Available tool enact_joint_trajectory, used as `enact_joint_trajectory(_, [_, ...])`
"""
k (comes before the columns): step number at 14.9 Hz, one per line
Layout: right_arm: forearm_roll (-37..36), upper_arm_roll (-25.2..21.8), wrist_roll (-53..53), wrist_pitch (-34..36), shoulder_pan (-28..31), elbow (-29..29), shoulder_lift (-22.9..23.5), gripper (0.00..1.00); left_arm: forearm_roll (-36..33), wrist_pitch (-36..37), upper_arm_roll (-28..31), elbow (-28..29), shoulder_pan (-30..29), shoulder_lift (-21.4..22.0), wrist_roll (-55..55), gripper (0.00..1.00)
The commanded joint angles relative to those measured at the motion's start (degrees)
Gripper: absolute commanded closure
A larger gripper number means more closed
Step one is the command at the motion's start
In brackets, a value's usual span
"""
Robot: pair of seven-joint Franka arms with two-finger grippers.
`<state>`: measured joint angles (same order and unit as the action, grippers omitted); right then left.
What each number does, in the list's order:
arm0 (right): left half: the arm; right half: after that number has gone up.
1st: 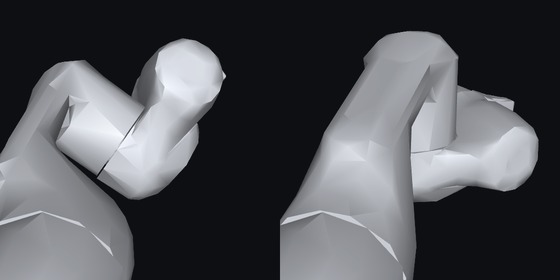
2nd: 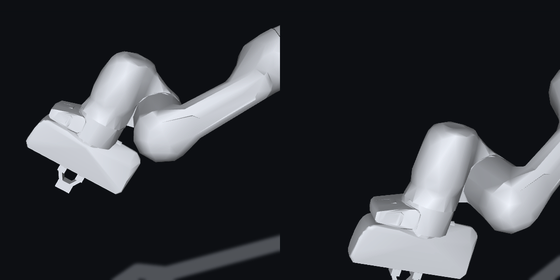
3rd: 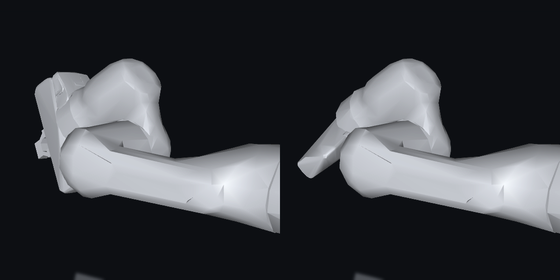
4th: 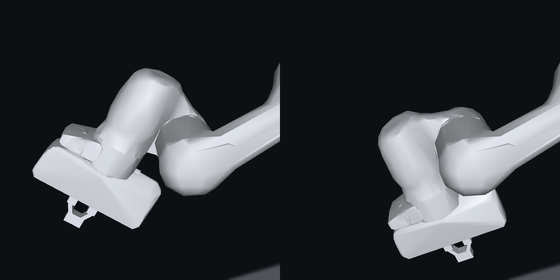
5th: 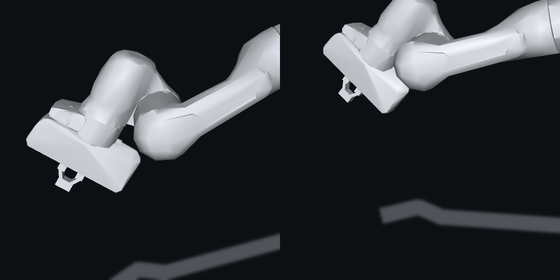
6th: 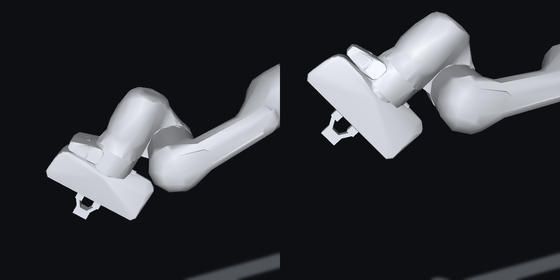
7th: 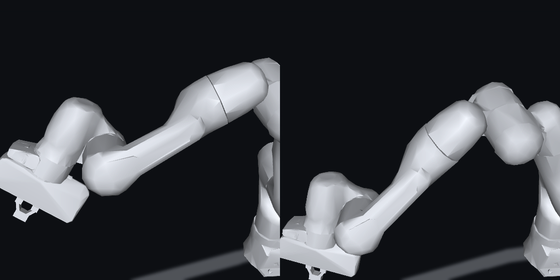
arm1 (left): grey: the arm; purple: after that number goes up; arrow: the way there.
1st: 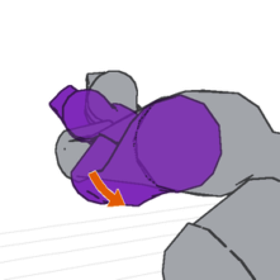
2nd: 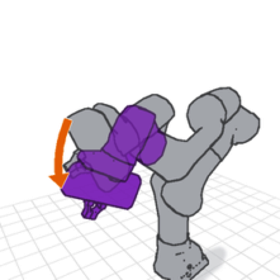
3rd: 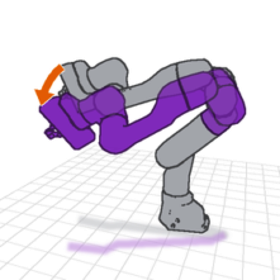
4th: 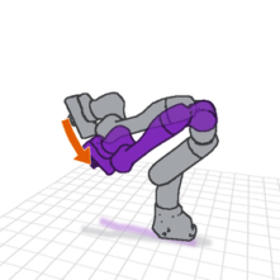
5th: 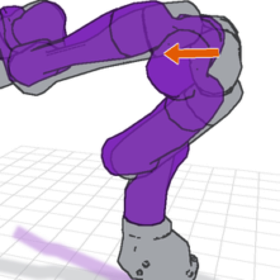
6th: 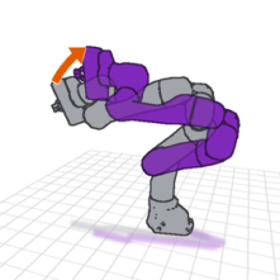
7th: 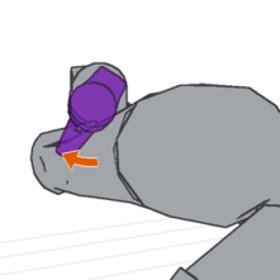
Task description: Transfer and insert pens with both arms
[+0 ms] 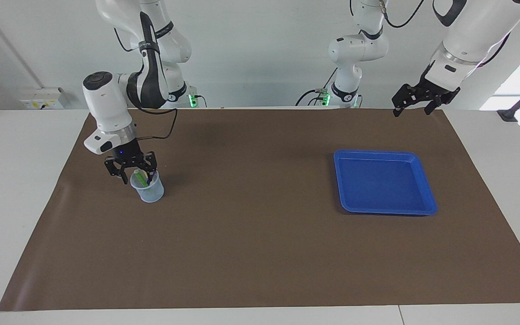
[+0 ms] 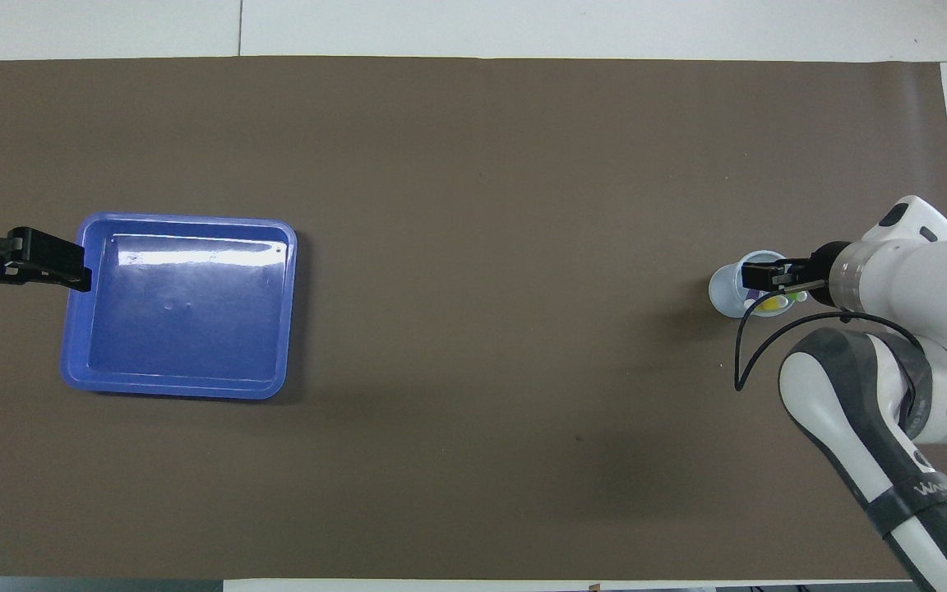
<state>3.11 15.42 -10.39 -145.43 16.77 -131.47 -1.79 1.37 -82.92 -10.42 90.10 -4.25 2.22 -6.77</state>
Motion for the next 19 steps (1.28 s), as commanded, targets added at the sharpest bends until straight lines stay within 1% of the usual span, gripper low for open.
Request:
enact_joint_trajectory(1, [0.58, 0.67, 0.02, 4.26, 0.99, 3.05, -0.23, 0.0, -0.84, -1.19, 0.04, 0.86, -0.06, 0.68, -0.09, 0.0])
enact_joint_trajectory(4, [0.58, 0.32, 0.02, 10.06, 0.9, 6.74, -1.02, 0.0, -0.75, -0.66, 0.13, 0.95, -0.59, 0.95, -0.09, 0.0])
enact_joint_trajectory(6, [0.58, 0.23, 0.11, 16.02, 1.16, 9.72, -2.42, 0.0, -0.75, -0.58, 0.13, 0.95, -0.59, 0.95, -0.27, 0.0])
enact_joint_trajectory(11, [-0.38, 0.05, 2.83, 35.44, 1.25, 23.16, -2.78, 0.0, -0.75, -0.58, 0.22, 0.95, -0.67, 0.95, -0.27, 0.0])
enact_joint_trajectory(13, [-0.56, 0.05, 5.1, 41.25, 1.16, 28.09, -2.08, 0.0, -0.75, -0.58, 0.22, 0.95, -0.67, 0.95, -0.27, 0.0])
enact_joint_trajectory(14, [-0.65, 0.05, 6.07, 42.5, 1.16, 28.98, -2.08, 0.0, -0.75, -0.58, 0.22, 0.95, -0.59, 0.95, -0.27, 0.0])
enact_joint_trajectory(19, [-2.84, 0.14, 6.44, 43.83, 0.55, 30.56, -2.08, 0.0, -0.75, -0.58, 0.22, 0.95, -0.68, 0.95, -0.27, 0.0])
